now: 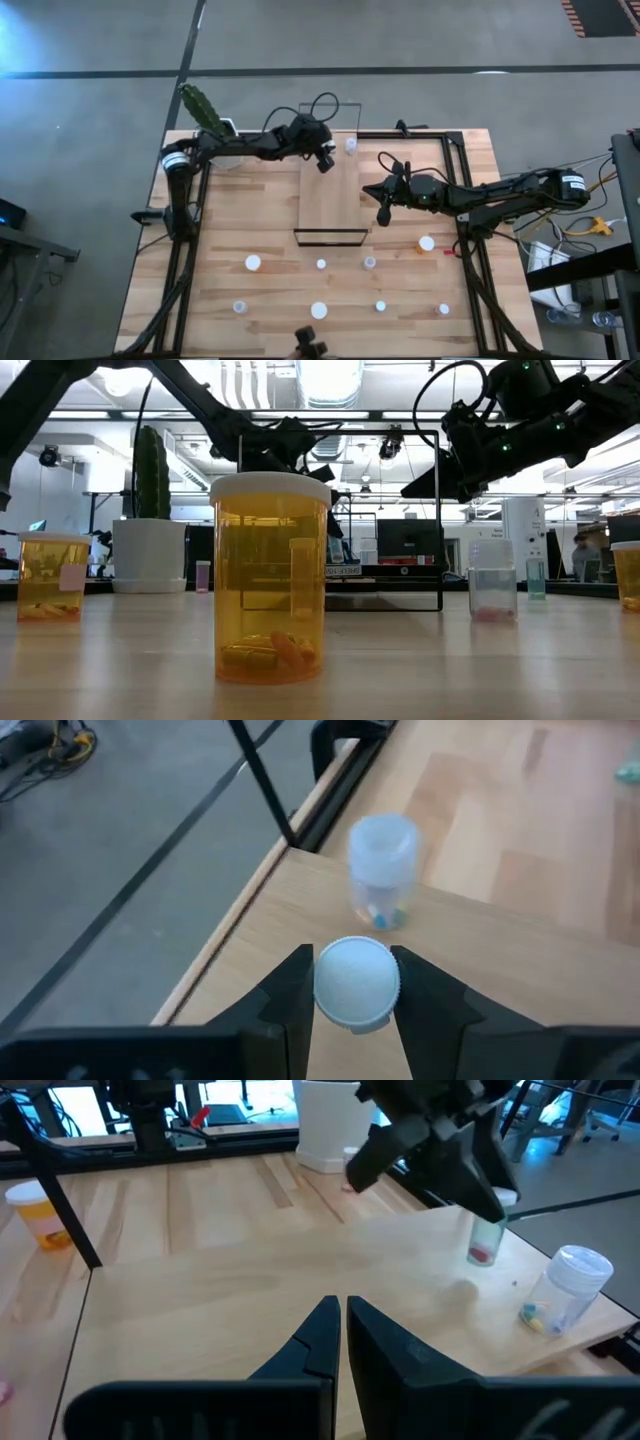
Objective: Pick and place medicine bottles onto shelf by color
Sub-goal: Put the top left transparent light blue pill bottle on the shelf, then put the left transparent yellow pill bottle on the shelf
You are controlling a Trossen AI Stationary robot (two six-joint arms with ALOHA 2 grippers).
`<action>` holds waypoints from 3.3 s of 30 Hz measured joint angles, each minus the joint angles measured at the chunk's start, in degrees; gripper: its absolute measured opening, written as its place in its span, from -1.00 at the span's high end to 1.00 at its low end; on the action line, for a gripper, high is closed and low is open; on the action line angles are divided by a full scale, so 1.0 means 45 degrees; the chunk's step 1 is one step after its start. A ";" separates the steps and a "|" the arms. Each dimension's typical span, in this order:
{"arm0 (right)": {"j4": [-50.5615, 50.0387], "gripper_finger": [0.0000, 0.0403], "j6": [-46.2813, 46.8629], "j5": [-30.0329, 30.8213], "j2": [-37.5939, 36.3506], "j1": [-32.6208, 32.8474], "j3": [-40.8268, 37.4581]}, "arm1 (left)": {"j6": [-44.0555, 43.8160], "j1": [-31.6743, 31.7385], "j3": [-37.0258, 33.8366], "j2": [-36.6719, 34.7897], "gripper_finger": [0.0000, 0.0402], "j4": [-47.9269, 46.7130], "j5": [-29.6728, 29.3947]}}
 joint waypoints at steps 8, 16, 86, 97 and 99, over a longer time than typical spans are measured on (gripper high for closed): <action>0.0343 0.94 0.0000 0.0000 -0.0003 -0.0001 0.0000 | 0.0127 0.0306 -0.0069 -0.0013 0.52 -0.0007 0.0097; 0.0339 0.94 -0.0005 -0.0005 -0.0005 0.0003 0.0000 | 0.0015 0.0429 -0.0361 -0.0018 0.51 0.0028 0.0498; 0.0255 0.94 -0.0617 -0.0008 -0.0005 -0.0001 0.0180 | 0.2568 -0.2431 -0.5510 -0.9475 0.75 -0.2008 0.1557; 0.0254 0.94 -0.0393 -0.0005 -0.0005 -0.0001 0.0141 | -0.0774 -0.8613 -0.5890 -1.2632 0.95 -0.8144 -0.1663; 0.0254 0.94 -0.0393 -0.0009 -0.0005 -0.0001 0.0141 | -0.1912 -0.9551 -0.5674 -1.2362 0.95 -0.9348 -0.2082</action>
